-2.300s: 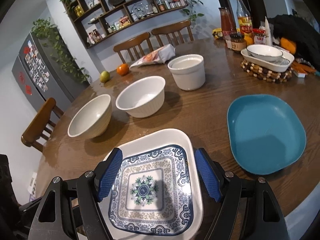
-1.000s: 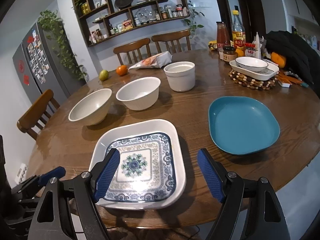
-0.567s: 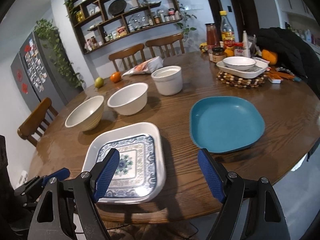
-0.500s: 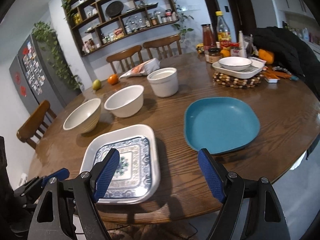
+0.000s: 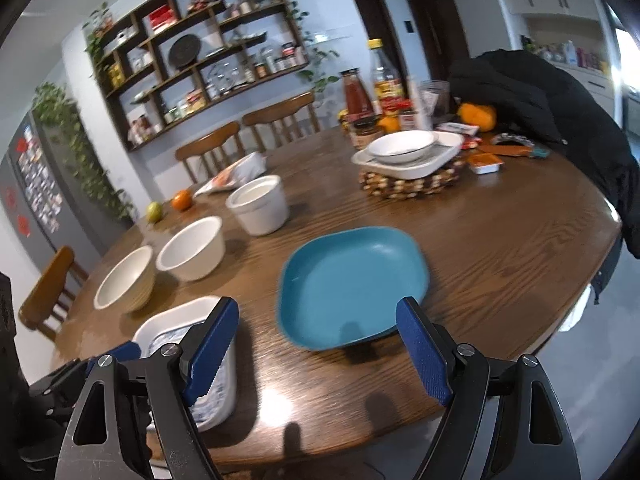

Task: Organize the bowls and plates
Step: 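Move both grippers toward the teal plate, then close both grippers on the rim of the teal plate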

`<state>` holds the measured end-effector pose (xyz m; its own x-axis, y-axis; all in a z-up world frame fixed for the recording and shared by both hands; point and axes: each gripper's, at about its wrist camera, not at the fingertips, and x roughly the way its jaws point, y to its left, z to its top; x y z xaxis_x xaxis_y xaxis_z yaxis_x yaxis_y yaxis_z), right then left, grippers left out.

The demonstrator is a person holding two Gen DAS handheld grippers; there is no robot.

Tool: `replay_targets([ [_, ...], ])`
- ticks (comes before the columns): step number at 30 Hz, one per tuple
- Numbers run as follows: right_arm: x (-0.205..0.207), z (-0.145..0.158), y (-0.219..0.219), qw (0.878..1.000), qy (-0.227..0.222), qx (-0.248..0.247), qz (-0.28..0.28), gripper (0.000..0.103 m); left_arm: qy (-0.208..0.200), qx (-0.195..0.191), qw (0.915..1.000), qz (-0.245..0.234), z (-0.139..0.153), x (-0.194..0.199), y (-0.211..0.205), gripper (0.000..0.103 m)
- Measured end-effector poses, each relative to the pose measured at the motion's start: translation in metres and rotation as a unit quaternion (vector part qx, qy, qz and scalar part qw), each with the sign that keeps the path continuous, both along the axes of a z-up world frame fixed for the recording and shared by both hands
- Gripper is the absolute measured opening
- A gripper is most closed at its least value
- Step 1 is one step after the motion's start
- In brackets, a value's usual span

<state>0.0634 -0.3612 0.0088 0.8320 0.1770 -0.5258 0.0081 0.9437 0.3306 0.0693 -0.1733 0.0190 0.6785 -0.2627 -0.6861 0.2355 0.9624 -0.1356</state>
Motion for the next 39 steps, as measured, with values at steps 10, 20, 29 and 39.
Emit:
replay_targets([
  [10,0.031,-0.021,-0.039,0.999,0.031,0.033,-0.010,0.082,0.041,-0.012,0.9989,-0.020,-0.014,0.031,-0.033,0.071],
  [20,0.055,-0.032,-0.048,0.998,0.043,0.044,-0.011,0.069,0.070,-0.046,0.9961,-0.028,-0.019,0.049,-0.045,0.066],
  [29,0.072,-0.039,-0.050,0.996,0.060,0.058,0.008,0.066,0.079,-0.039,0.9954,-0.037,-0.026,0.061,-0.061,0.063],
  [39,0.080,-0.045,-0.047,0.997,0.062,0.047,0.012,0.066,0.096,-0.038,0.9937,-0.042,-0.037,0.070,-0.067,0.057],
])
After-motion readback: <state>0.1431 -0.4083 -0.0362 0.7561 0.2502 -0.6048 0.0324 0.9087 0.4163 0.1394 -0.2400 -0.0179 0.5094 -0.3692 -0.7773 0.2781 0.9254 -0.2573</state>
